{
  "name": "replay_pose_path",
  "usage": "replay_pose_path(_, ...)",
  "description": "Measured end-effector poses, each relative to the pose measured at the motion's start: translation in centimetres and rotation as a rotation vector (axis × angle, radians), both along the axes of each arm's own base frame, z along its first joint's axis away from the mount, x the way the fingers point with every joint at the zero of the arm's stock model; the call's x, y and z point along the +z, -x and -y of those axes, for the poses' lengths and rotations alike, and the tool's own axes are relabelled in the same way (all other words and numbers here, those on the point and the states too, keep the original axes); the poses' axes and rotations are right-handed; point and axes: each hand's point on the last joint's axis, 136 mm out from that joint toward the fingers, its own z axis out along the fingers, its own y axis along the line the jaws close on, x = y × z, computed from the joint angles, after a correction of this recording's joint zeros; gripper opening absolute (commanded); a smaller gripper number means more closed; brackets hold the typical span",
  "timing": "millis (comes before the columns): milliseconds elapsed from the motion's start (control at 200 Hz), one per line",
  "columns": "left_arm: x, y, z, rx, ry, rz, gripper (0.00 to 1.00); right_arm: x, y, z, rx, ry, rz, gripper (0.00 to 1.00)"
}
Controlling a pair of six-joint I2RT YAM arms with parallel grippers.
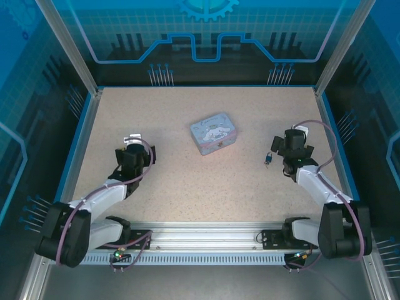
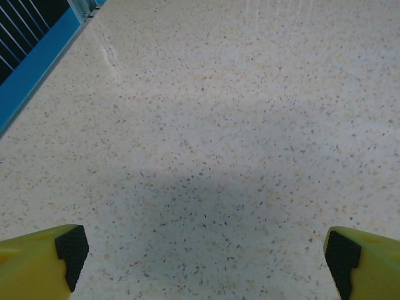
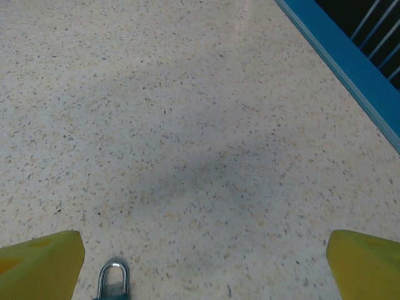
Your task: Unlock a padlock with a key
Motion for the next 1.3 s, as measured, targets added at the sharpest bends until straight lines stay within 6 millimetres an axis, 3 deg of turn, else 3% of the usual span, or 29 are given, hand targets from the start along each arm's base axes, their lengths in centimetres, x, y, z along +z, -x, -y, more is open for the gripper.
replay_pose_path(100, -1.3, -0.1, 0.1, -0.014, 0.013, 0.007, 0.99, -1.2, -0.7, -0.1, 0.023, 0.021, 0.014, 1.00)
replay_pose_path(275, -0.5, -1.6, 0.4, -0.034, 0.030, 0.077, 0.99, -3.2, -1.2, -0.7, 0.077, 0.042, 0.037, 1.00)
replay_pose_path(495, 0.4, -2.7, 0.7, -0.060, 0.050, 0.137, 0.99, -1.5, -2.9, -1.4, 0.126, 0.070, 0.157, 1.00)
replay_pose_path(830, 1.1, -3.1, 0.6, -0.103, 0.077, 0.163, 0.99, -1.0, -3.5, -1.5, 0.135, 0.085, 0.208, 1.00)
replay_pose_path(1135, 0.9, -3.8, 0.2, -0.125, 0.078, 0.174, 0.99, -1.2, -3.6, -1.6, 0.150, 0.088, 0.202, 1.00)
replay_pose_path(1301, -0.3, -4.3, 0.3, -0.145, 0.079, 0.163, 0.99, -1.2, -3.6, -1.9, 0.168, 0.086, 0.200, 1.00)
